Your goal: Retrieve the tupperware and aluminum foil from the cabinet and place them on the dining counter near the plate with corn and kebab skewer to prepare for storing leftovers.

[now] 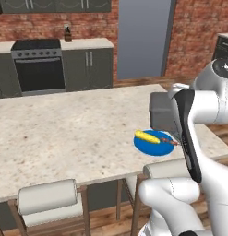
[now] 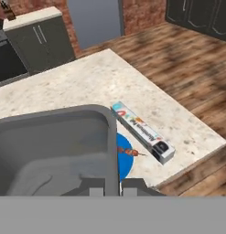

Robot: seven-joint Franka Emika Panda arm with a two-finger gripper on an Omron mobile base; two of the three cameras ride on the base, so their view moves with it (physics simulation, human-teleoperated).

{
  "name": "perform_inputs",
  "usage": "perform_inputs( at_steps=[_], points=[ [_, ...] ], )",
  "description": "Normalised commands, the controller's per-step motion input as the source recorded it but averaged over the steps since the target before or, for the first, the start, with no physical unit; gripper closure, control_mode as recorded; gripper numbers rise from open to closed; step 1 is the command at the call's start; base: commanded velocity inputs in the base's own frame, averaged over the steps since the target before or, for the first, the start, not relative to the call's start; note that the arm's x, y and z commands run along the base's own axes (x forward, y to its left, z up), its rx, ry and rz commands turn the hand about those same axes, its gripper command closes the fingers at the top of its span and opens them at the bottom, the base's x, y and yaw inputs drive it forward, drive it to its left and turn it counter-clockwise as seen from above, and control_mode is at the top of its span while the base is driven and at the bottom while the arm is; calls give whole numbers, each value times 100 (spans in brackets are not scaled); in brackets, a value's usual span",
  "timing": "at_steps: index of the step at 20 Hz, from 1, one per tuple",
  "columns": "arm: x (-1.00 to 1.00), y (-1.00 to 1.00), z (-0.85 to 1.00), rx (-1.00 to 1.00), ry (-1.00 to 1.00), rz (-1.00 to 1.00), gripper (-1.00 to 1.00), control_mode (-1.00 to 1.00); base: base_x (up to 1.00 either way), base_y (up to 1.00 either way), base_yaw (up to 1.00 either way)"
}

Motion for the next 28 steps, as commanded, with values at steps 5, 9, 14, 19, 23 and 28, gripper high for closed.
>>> perform_inputs(
  at_steps=[5, 9, 14, 19, 23, 28],
  points=[
    [52, 12, -3, 0, -4, -6, 100, -100, 15, 4, -8],
    [45, 28, -30, 0, 0, 10, 100, -100, 0, 0, 0],
    [33, 55, -70, 0, 2, 15, 100, -100, 0, 0, 0],
    [18, 71, -87, 0, 3, 20, 100, -100, 0, 0, 0],
    [34, 55, -75, 1, 9, 18, 100, -100, 0, 0, 0],
    [49, 44, -48, 0, 9, 10, 100, -100, 0, 0, 0]
  ],
)
